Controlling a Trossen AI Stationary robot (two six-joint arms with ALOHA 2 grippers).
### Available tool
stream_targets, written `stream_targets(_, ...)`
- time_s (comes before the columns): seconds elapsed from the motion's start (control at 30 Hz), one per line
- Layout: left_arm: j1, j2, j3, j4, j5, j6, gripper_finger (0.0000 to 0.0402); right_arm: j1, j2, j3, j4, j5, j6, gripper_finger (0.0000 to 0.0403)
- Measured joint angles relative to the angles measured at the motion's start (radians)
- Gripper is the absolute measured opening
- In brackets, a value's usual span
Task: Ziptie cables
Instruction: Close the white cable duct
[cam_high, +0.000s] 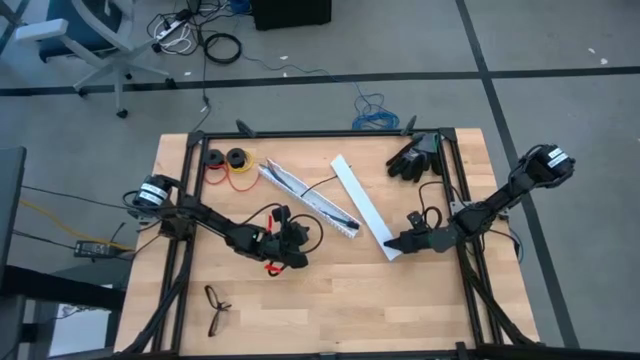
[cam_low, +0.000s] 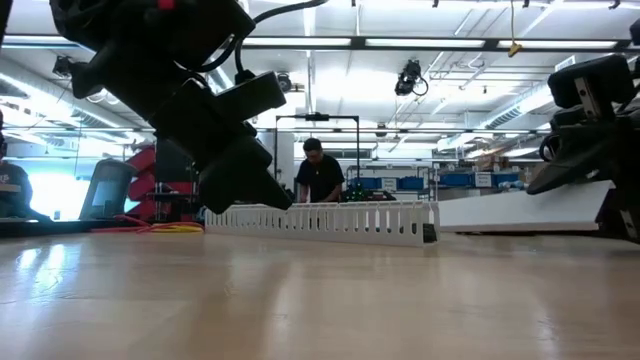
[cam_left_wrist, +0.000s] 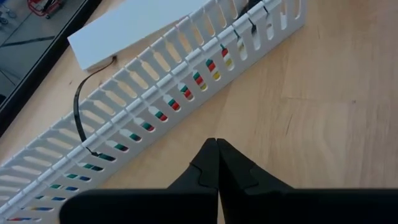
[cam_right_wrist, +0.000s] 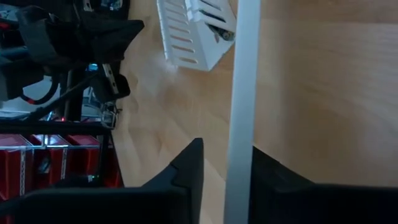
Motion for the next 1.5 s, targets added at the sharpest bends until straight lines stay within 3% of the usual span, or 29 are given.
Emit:
stream_targets(0.27,0.000,0.000,0.000,0.000,0.005,0.000,0.0002,-0.015,0.000,0.000,-0.007,-0.035,-0.074,0.0119)
stream_targets(0.6,-0.006,0.000,0.000,0.000,0.010,-0.007,0.0002,-0.075,-0.002,0.002,-0.027,-0.178,-0.103,0.0095)
stream_targets(0.73,-0.006,0.000,0.000,0.000,0.010,-0.007,0.0002,-0.081,-0.004,0.002,-0.016,-0.224,-0.198,0.0083)
stream_targets(1.0,-0.006,0.000,0.000,0.001,0.011,-0.008,0.0002,-0.054,0.000,-0.008,0.208,-0.218,-0.345,0.0074)
stream_targets(1.13,-0.006,0.000,0.000,0.001,0.013,-0.026,0.0002,-0.067,-0.003,-0.008,0.127,-0.226,-0.340,0.0077)
stream_targets(1.3,-0.011,0.000,0.000,0.000,0.020,-0.026,0.0002,-0.076,-0.012,-0.002,-0.021,-0.106,-0.303,0.0076)
stream_targets(1.5,-0.019,0.001,0.000,0.000,0.020,-0.026,0.0002,-0.060,-0.010,0.073,-0.204,-0.082,-0.314,0.0075)
